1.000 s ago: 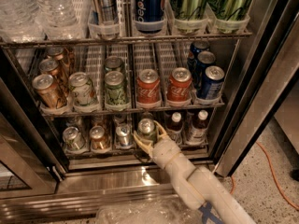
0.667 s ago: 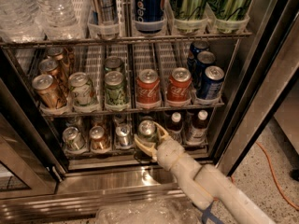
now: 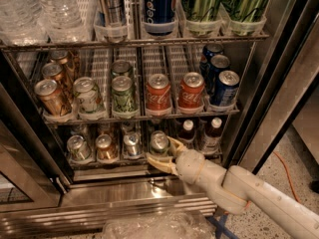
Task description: Pick green can from bottom shelf of fridge
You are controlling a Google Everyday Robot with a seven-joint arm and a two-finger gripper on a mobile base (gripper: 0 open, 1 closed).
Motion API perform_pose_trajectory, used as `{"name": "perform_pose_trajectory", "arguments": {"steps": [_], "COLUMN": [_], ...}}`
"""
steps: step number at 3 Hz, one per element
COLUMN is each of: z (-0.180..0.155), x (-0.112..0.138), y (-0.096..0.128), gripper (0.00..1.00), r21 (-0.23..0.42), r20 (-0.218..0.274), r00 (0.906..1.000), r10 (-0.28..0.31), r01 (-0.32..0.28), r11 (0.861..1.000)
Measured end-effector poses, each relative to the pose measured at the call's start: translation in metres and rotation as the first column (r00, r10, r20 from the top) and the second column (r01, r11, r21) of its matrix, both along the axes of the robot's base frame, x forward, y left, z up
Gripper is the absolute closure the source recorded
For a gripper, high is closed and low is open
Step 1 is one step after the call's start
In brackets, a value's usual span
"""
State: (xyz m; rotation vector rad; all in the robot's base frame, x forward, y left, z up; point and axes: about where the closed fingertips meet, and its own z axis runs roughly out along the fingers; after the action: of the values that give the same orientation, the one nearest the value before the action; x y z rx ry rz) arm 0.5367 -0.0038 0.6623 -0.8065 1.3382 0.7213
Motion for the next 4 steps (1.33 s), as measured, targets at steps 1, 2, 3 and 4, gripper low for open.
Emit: {"name": "perform_pose_trajectory", "arguments": {"steps": [1,2,3,4], "z": [0.02,0.042,0.058,0.079], "x": [-0.024,-0.043,-0.056,-0.065], "y": [0.001,0.001,-0.002,-0.006], "gripper": [1.0,1.0,1.0,1.0], "r21": [-0.019,-0.027,-0.008,0.016], "r20": [0.014,0.05,0.049,0.026], "r00": [0.9942,0.9848,0.9801,0.9797], "r10": [0.106,0.167,0.192,0.199], "r01": [-0.106,-0.165,-0.192,-0.2], "r11": [0.994,0.986,0.981,0.98]}}
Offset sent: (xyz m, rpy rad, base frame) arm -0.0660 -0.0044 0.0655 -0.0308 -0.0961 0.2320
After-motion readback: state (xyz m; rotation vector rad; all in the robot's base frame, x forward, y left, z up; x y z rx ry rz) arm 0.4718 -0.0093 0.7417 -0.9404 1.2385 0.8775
